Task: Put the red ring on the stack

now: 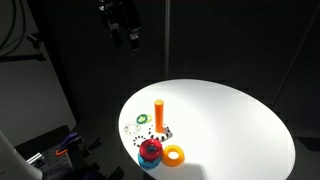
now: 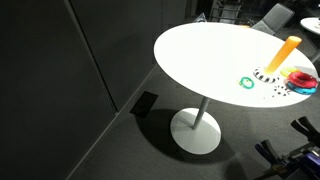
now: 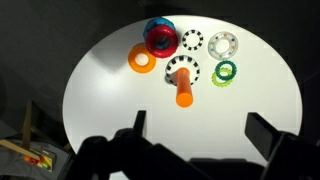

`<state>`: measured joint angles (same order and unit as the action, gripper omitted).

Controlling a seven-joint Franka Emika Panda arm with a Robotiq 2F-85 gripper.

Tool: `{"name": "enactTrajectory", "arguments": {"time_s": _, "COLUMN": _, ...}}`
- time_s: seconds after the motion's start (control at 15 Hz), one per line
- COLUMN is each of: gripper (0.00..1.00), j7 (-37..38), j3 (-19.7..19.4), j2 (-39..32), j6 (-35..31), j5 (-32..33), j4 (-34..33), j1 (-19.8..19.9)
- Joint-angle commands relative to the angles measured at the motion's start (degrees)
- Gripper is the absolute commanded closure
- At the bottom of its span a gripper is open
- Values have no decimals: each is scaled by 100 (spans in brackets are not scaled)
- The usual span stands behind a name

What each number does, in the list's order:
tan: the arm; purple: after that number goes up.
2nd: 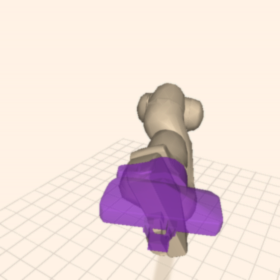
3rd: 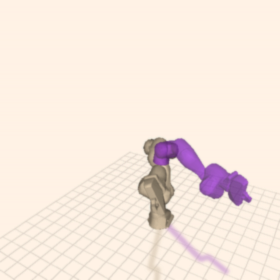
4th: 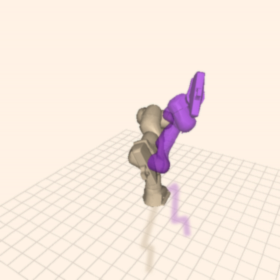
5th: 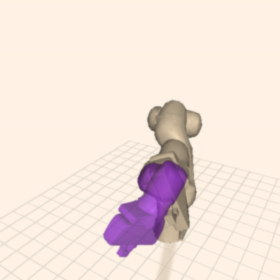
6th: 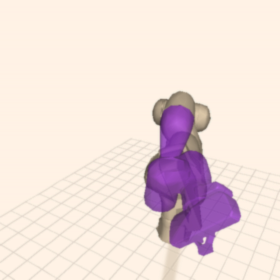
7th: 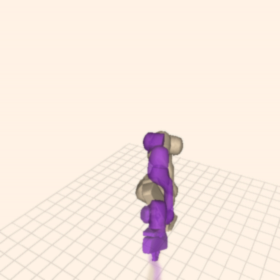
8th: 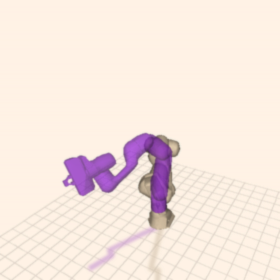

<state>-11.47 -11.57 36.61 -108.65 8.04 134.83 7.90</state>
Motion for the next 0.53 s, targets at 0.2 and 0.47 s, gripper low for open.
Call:
{"name": "enactTrajectory", "arguments": {"time_s": 0.2, "gripper": 0, "j7": 133, "j3": 127, "j2": -181, "j6": -24, "j5": -11, "j4": -80, "j1": -44}}
{"name": "enactTrajectory", "arguments": {"time_s": 0.47, "gripper": 0, "j7": 267, "j3": 374, "j2": -708, "j6": -62, "j5": -84, "j4": -288, "j1": -254}}
